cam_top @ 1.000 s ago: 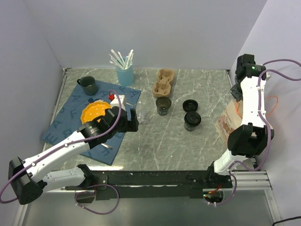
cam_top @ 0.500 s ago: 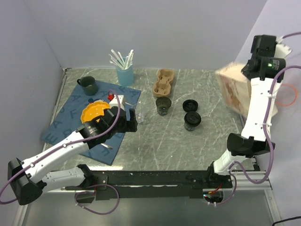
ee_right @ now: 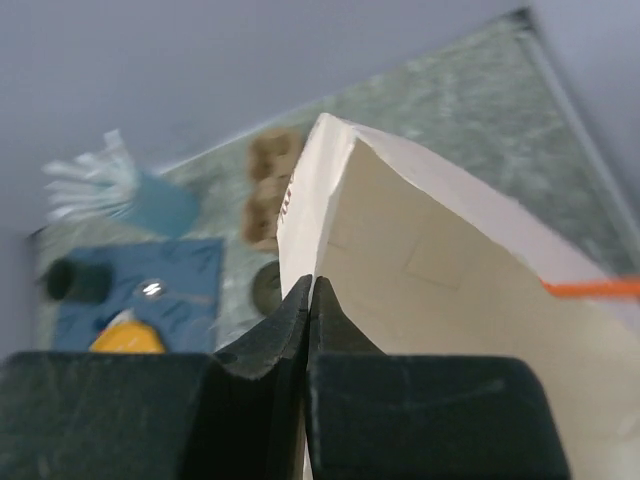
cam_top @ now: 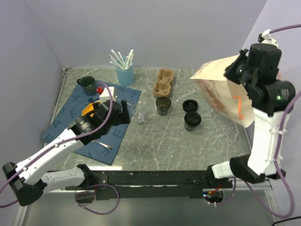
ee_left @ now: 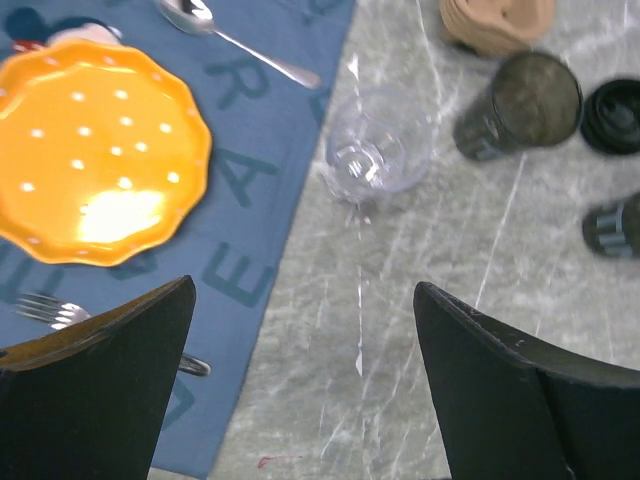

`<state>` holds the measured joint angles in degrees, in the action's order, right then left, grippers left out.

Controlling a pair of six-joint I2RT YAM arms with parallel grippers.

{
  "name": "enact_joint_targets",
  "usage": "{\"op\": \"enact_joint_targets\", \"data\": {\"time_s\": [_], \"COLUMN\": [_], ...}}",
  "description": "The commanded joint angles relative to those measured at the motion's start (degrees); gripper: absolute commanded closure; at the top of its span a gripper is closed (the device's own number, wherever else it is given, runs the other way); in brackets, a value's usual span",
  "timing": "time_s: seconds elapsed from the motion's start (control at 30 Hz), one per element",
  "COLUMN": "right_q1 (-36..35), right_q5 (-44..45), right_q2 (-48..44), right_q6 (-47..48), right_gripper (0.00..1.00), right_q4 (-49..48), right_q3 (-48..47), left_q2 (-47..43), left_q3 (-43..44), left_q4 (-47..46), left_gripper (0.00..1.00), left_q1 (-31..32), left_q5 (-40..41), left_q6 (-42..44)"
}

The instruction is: Pack the takeout coffee

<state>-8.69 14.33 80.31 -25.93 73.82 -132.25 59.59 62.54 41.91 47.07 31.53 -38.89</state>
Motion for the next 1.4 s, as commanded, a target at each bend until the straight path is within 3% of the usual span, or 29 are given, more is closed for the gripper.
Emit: {"op": "enact_joint_targets", "data": {"time_s": [0.0,0.23,0.47,0.77,0.97,1.17,1.3,1.37], "right_q1": [-5.8,-12.9,-19.3,-31.5,-34.8,-39.0,-40.1,-40.6], "right_q5": [-6.1,-13.6,-21.3,-15.0,-12.4,-17.0,-18.7,-19.7], "right_q2": [-4.8,-10.1,-14.0,-14.2,-7.5,-6.2,-3.9,-4.1], "right_q6": [-3.1,-7.5,-11.9,-19.5,-19.5,-18.6,-19.4,-19.8], "right_gripper": [1.00,1.00,1.00,1.00,0.89,0.83,0.70,0.70], "right_q4": [-3.9,-5.3,-7.5,-12.7,-10.5,-18.9,-19.8,-21.5], "right_q3": [1.3,10.9,23.8,38.5,41.4,45.0,43.7,43.4], "left_q2": [-1.6,-3.8,-2.0,2.3,7.1,10.7,10.6,10.1], "left_q3": [4.1,2.5,6.0,10.8,12.7,13.9,16.4,18.6], "left_q4": [3.9,3.8,9.1,14.8,17.3,23.7,26.7,28.7], "left_gripper": [0.04,0.03,0.03,0.03,0.03,0.03,0.03,0.03], "left_q1": [-0.9,-0.9,-1.0,-1.2,-1.3,-2.2,-2.5,-2.5], "left_q5": [4.5,2.7,7.2,9.2,10.4,8.0,5.7,5.9], "left_q6": [-2.4,-2.4,-4.5,-11.1,-14.2,-20.8,-25.3,-26.2]}}
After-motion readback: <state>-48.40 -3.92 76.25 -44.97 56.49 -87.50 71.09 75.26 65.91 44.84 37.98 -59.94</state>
